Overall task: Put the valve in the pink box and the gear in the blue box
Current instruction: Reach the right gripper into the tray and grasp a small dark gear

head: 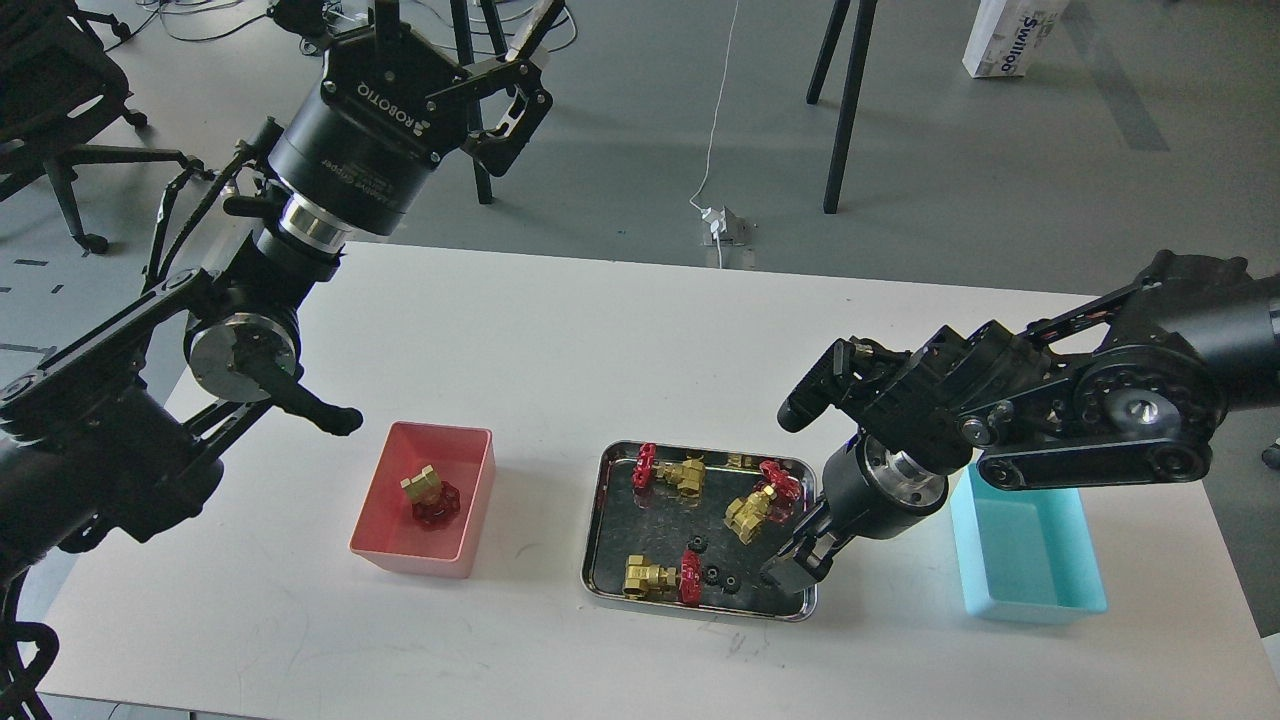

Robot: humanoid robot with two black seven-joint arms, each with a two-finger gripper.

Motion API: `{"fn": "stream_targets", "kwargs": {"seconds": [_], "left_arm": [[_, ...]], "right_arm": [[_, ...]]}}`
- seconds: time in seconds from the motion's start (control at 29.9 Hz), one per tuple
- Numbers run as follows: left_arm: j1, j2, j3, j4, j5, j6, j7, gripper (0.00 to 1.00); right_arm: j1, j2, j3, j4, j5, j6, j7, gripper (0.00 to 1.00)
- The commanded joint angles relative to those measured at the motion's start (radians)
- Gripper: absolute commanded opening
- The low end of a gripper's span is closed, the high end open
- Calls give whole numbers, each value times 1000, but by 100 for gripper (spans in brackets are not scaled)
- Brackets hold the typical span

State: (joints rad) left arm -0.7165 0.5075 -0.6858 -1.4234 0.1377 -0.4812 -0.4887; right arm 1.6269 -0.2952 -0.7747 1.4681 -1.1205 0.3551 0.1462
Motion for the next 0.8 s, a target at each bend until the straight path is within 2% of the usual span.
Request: {"fn": "stream_targets", "kwargs": {"seconds": [0.0, 0.5, 0.77], "left_arm": [[5, -6, 0, 1, 2, -2, 0, 84], [22, -9, 0, 8, 5, -2, 0, 84], [31, -15, 0, 9, 6, -2, 0, 84]], "right_arm": [[-24, 42, -3, -45, 1, -10, -5, 51], [-131, 146, -35, -181, 4, -27, -19, 47], [-151, 179, -37, -201, 4, -30, -20, 46]]}}
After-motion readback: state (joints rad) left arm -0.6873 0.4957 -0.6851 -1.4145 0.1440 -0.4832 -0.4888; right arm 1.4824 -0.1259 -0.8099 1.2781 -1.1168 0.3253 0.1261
